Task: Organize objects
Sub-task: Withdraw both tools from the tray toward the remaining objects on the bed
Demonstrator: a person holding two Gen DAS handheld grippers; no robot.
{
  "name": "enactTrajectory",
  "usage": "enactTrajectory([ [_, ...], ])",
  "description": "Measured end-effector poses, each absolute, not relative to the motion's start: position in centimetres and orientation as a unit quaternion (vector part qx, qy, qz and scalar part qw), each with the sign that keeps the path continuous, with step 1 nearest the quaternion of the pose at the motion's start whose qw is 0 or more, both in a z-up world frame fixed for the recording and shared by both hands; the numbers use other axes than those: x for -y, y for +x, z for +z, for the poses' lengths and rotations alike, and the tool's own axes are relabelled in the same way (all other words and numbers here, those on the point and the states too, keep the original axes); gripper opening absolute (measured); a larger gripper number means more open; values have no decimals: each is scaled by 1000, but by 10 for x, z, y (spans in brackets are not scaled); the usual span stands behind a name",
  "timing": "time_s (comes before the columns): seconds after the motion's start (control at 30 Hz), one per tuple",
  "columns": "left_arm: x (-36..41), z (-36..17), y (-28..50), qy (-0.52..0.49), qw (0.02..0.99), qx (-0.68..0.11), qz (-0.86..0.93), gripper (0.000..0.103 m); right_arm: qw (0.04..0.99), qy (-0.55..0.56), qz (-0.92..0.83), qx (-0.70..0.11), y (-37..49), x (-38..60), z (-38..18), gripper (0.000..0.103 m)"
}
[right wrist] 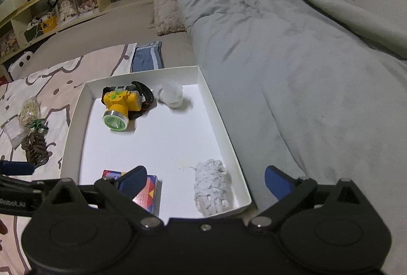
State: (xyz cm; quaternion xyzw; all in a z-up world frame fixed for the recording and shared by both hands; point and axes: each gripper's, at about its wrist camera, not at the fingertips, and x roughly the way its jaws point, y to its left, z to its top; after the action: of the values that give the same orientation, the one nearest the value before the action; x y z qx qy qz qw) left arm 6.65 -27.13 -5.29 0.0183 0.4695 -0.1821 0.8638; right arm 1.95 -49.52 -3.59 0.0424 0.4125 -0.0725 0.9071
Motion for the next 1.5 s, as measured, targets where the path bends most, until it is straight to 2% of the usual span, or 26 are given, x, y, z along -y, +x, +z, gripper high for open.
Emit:
enactTrajectory([
  [0.73, 225, -21, 39, 17, 879, -431, -201, 103, 915, 43, -102, -387, -21, 466, -17, 102],
  [1.5, 139, -10, 52, -13, 906, -395, -154, 103, 924, 54, -69, -371, -7, 414, -9, 102],
])
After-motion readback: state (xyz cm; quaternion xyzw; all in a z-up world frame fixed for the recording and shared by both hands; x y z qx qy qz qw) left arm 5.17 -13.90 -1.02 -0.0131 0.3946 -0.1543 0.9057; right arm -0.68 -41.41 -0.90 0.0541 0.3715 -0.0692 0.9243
